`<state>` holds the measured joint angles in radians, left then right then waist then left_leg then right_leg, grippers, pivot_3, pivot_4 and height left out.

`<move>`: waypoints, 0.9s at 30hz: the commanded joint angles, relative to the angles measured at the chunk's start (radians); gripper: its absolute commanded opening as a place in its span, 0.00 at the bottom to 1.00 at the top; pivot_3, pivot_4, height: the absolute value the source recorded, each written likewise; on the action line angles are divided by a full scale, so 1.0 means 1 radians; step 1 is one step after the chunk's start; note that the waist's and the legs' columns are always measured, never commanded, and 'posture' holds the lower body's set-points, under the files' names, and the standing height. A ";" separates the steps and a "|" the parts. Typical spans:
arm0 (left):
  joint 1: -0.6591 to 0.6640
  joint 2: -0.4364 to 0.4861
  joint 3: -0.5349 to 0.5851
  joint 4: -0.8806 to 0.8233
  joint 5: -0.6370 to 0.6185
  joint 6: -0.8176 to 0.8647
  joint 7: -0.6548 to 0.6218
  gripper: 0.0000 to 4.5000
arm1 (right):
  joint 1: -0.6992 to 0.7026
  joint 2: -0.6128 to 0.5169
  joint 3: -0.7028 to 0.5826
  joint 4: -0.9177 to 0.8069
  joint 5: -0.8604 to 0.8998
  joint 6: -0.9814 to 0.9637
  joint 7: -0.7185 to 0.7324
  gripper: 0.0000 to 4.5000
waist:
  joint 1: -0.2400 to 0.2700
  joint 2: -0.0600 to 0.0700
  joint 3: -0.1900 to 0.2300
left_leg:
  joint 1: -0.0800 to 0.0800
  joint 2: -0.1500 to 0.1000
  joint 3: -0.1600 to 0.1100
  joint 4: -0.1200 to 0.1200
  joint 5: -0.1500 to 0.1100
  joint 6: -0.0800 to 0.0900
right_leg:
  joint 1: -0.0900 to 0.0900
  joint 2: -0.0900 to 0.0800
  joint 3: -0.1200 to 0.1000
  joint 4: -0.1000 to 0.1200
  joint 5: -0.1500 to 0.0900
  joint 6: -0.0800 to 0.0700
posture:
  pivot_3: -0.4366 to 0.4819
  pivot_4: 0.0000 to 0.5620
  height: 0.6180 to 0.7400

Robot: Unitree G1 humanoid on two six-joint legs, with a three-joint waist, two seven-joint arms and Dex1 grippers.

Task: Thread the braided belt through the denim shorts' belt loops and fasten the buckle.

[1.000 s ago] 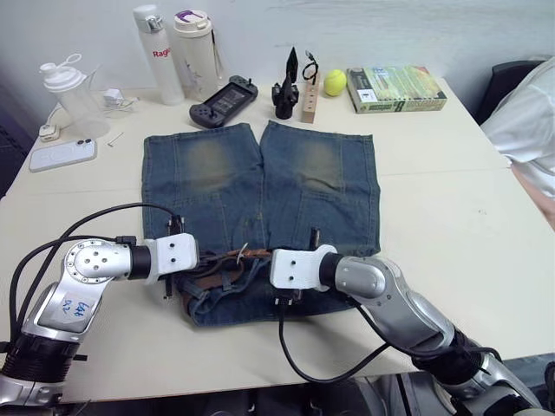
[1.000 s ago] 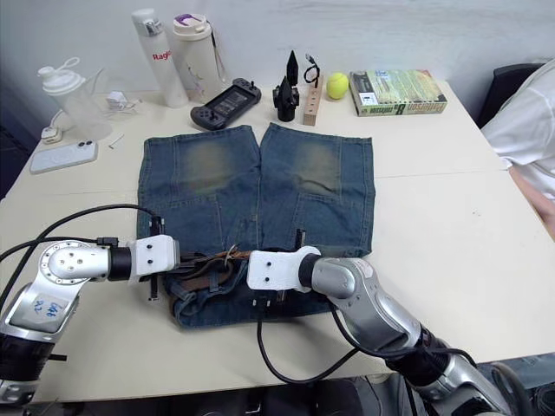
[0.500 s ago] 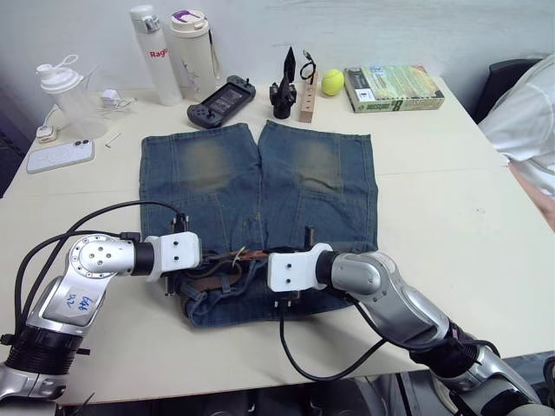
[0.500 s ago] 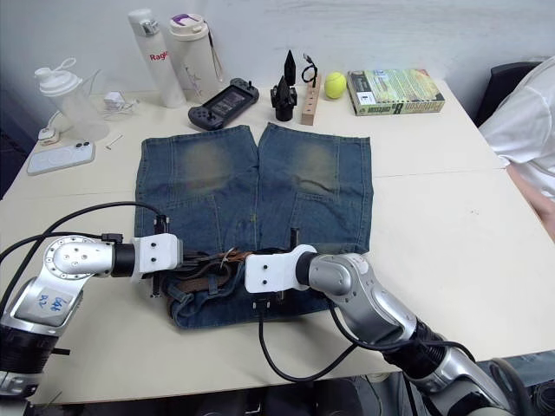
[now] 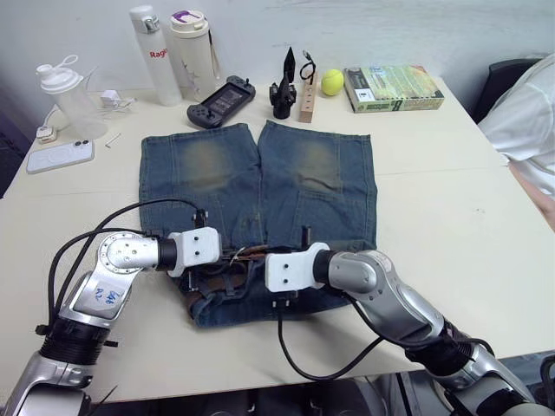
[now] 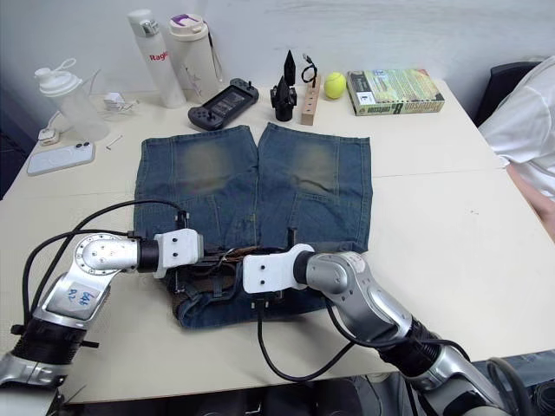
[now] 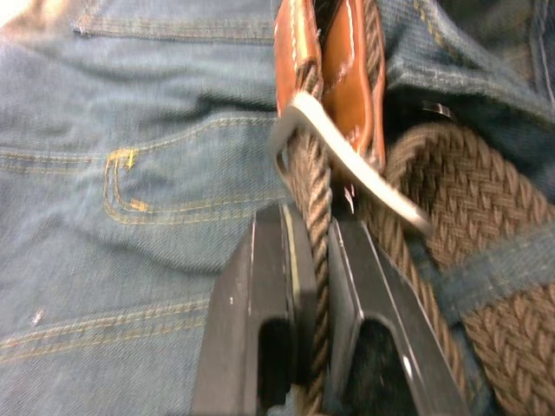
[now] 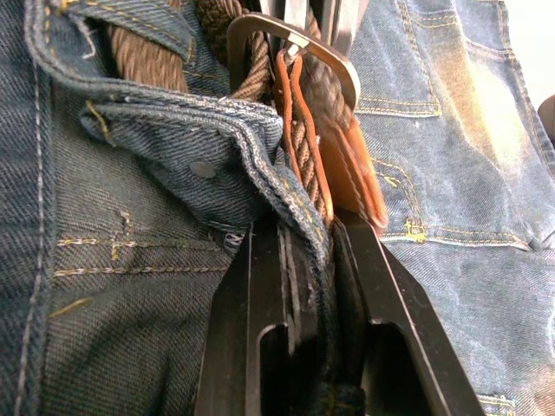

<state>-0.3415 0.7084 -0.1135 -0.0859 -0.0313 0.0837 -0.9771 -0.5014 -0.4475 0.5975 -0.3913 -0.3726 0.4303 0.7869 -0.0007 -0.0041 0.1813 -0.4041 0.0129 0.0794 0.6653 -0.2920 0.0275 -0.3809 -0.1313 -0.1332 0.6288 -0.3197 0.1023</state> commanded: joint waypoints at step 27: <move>0.016 -0.040 -0.064 -0.052 0.014 -0.012 0.031 0.08 | -0.057 -0.068 -0.123 -0.152 0.224 0.216 0.037 0.55 | 0.001 -0.001 0.000 | 0.000 -0.001 -0.001 0.000 0.000 0.001 | 0.001 -0.001 -0.001 -0.001 0.000 0.000 | 0.48 0.27 0.84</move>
<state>-0.3362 0.6687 -0.1654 -0.1129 -0.0264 0.0848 -0.9501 -0.5589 -0.5173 0.4606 -0.5350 -0.1329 0.6830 0.8379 -0.0001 -0.0046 0.1809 -0.4037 0.0120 0.0783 0.6655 -0.2924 0.0283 -0.3795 -0.1320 -0.1337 0.6282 -0.3196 0.1024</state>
